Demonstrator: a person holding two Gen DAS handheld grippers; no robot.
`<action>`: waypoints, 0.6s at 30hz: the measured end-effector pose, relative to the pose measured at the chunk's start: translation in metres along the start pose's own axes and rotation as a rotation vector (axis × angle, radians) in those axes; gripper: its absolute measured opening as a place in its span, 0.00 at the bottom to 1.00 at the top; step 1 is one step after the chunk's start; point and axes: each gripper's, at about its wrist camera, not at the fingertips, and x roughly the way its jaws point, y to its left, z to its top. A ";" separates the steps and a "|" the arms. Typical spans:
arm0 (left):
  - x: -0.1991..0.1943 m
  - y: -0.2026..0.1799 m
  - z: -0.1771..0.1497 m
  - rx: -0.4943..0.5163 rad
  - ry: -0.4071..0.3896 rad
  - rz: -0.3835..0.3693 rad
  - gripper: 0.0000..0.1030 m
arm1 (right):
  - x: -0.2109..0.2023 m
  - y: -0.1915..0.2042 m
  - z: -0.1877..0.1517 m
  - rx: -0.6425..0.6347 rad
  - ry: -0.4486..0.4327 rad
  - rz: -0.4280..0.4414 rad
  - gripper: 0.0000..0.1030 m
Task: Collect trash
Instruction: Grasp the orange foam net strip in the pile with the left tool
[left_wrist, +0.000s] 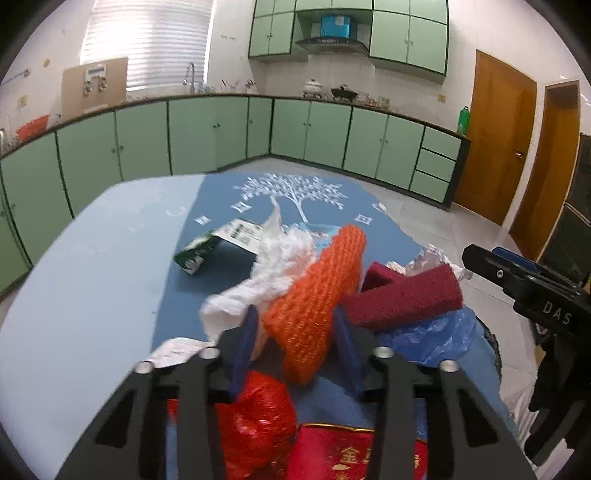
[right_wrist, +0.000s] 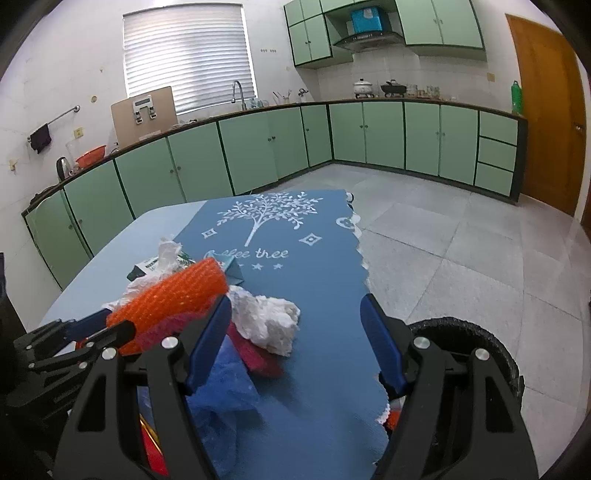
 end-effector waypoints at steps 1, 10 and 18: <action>0.001 -0.002 0.000 0.004 0.004 -0.007 0.25 | 0.001 -0.001 0.000 0.002 0.002 0.000 0.68; -0.013 -0.002 0.006 -0.012 -0.070 0.018 0.10 | 0.010 0.005 0.001 -0.020 0.020 0.030 0.65; -0.014 0.010 0.008 -0.039 -0.086 0.044 0.10 | 0.035 0.005 -0.002 -0.009 0.098 0.083 0.46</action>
